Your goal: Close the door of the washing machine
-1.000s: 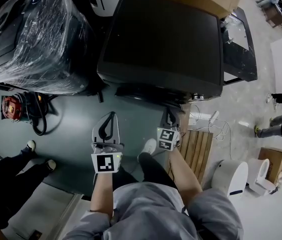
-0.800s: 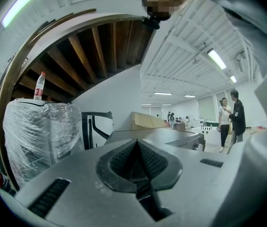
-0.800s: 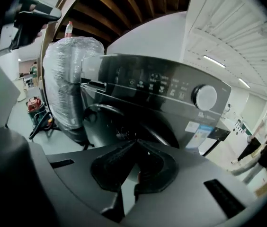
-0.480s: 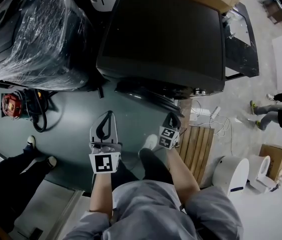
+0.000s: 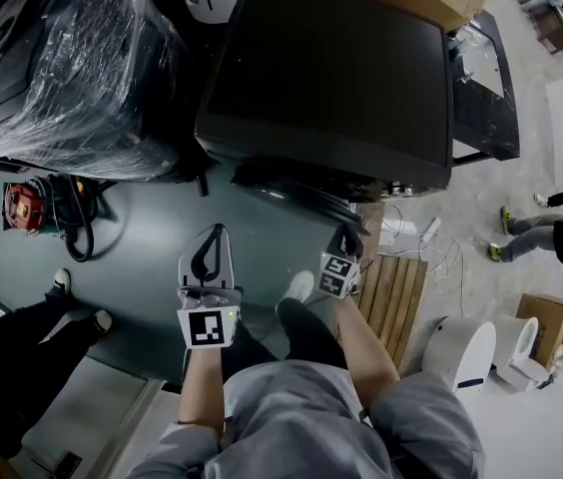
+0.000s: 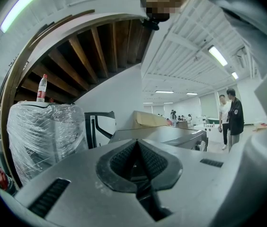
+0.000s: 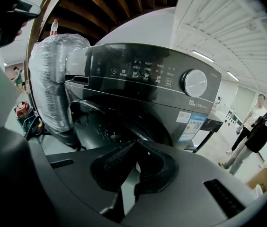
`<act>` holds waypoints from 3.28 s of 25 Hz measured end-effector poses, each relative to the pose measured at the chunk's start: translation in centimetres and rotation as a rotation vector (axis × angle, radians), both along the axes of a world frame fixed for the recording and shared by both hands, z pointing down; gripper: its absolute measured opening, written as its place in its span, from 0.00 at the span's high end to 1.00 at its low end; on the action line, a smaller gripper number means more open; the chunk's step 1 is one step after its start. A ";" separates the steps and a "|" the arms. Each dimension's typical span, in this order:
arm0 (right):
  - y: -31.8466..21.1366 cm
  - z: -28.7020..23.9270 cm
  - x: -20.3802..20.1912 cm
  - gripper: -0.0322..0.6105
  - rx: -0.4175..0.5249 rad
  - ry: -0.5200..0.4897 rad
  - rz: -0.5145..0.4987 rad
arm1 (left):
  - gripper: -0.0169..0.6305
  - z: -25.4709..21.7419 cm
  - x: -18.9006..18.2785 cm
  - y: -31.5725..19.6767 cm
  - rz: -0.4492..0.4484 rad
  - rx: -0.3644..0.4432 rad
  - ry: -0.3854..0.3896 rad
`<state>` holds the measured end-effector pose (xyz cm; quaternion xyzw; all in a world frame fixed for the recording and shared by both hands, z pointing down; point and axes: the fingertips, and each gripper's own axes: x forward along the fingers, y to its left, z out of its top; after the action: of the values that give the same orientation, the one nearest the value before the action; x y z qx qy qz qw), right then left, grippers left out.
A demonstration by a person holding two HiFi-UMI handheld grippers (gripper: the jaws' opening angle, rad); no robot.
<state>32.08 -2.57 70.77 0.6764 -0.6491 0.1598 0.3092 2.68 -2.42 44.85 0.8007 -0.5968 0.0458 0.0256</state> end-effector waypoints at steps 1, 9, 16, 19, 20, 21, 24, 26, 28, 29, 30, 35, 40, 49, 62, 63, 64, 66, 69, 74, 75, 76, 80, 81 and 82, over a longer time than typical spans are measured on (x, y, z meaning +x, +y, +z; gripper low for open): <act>-0.2 0.0 0.1 0.95 0.000 -0.001 0.000 | 0.97 0.0 0.0 -0.1 -0.002 0.001 0.000; -2.7 0.0 0.9 0.95 0.014 0.009 -0.021 | 0.97 0.4 0.4 -0.9 -0.007 -0.006 -0.003; -5.1 -0.6 1.6 0.95 0.038 -0.002 -0.029 | 0.97 0.3 0.9 -2.0 -0.012 0.000 -0.010; -5.4 -0.6 1.6 0.95 0.052 -0.002 -0.032 | 0.97 0.1 1.1 -2.4 -0.011 0.006 -0.012; -5.4 -0.6 1.6 0.95 0.054 -0.004 -0.029 | 0.97 0.1 1.2 -2.5 -0.010 0.008 -0.011; -5.4 -0.6 1.6 0.95 0.055 -0.007 -0.027 | 0.97 0.1 1.2 -2.5 -0.010 0.007 -0.010; -5.5 -0.6 1.6 0.95 0.057 -0.005 -0.033 | 0.97 0.2 1.5 -2.5 -0.006 0.001 -0.011; -5.4 -0.4 1.5 0.95 0.051 0.003 -0.045 | 0.97 0.2 1.8 -2.4 -0.002 0.002 -0.011; -5.2 -0.2 1.5 0.95 0.041 0.007 -0.055 | 0.97 0.2 2.1 -2.2 -0.001 0.005 -0.006; -5.1 -0.2 1.6 0.95 0.037 0.006 -0.058 | 0.97 0.3 2.2 -2.1 0.000 0.004 -0.003; -5.0 -0.2 1.5 0.95 0.036 0.006 -0.062 | 0.97 0.3 2.4 -1.9 0.002 0.002 -0.003; -5.0 -0.4 1.5 0.95 0.041 0.014 -0.060 | 0.97 0.1 2.5 -1.7 0.011 0.005 -0.004; -4.8 -0.6 1.3 0.95 0.049 0.015 -0.067 | 0.97 0.1 1.9 -1.5 -0.001 0.007 -0.003; -6.3 -0.9 1.5 0.95 0.050 0.002 -0.108 | 0.97 0.2 0.9 -1.3 -0.007 0.005 -0.025; -4.6 -9.4 -4.3 0.95 0.227 -0.139 -0.148 | 0.97 -0.3 1.7 -0.4 -0.001 0.010 0.004; -4.4 -11.1 -5.2 0.95 0.263 -0.156 -0.162 | 0.97 -0.4 1.5 -0.3 -0.004 0.011 0.006; -4.3 -12.9 -6.0 0.95 0.300 -0.174 -0.176 | 0.97 -0.5 1.3 -0.3 -0.008 0.011 0.011; -4.1 -16.3 -7.5 0.95 0.373 -0.204 -0.201 | 0.97 -0.3 0.8 -0.2 -0.019 0.000 0.021; -3.6 -20.9 -9.1 0.95 0.472 -0.227 -0.231 | 0.97 -0.3 0.0 0.1 -0.028 0.003 0.022; -2.5 -25.9 -10.5 0.95 0.573 -0.267 -0.256 | 0.97 -0.3 -1.2 0.4 -0.054 0.000 0.038; -2.3 -26.5 -10.7 0.95 0.585 -0.271 -0.260 | 0.97 -0.4 -1.5 0.4 -0.057 0.004 0.041; -2.0 -27.1 -10.9 0.95 0.595 -0.274 -0.264 | 0.97 -0.4 -1.7 0.4 -0.060 0.007 0.044; -1.5 -27.9 -11.7 0.95 0.605 -0.284 -0.276 | 0.97 -0.6 -2.3 0.4 -0.067 0.014 0.046; -1.4 -27.9 -11.8 0.95 0.604 -0.287 -0.280 | 0.97 -0.6 -2.4 0.5 -0.068 0.015 0.045; -1.3 -27.9 -11.9 0.95 0.604 -0.286 -0.285 | 0.97 -0.6 -2.5 0.5 -0.072 0.013 0.049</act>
<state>20.21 -3.86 42.87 0.6109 -0.7914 0.0092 0.0207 0.21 -1.87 44.29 0.7798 -0.6246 0.0215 0.0365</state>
